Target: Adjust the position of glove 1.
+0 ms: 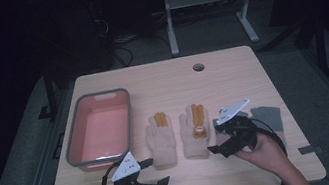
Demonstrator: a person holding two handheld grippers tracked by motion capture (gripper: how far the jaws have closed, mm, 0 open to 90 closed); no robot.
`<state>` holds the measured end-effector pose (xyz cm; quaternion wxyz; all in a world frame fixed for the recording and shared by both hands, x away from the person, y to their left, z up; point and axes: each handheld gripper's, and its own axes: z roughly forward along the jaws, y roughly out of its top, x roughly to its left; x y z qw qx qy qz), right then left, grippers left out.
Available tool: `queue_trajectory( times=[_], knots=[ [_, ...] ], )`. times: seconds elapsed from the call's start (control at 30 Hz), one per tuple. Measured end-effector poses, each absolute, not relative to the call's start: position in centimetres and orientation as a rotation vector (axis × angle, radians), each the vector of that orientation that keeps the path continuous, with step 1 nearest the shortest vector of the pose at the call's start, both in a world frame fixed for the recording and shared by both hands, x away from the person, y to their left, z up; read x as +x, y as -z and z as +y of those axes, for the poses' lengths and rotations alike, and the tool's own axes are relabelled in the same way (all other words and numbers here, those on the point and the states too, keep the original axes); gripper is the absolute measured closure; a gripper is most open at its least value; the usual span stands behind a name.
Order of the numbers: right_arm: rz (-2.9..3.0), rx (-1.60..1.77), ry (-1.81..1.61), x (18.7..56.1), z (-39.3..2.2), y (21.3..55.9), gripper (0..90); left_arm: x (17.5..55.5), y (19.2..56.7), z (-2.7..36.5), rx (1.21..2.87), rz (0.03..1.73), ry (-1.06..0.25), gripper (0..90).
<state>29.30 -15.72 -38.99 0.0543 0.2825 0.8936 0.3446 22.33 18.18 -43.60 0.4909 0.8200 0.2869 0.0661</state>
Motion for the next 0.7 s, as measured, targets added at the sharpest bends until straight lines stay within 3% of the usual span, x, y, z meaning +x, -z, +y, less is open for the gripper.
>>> queue_trajectory(
  times=[0.7],
  knots=[
    [2.782, 0.787, -0.935, 33.8, -12.4, 38.4, 23.7, 22.3, 43.5, 18.0, 1.990, 0.693, -0.166, 18.6]
  ],
)
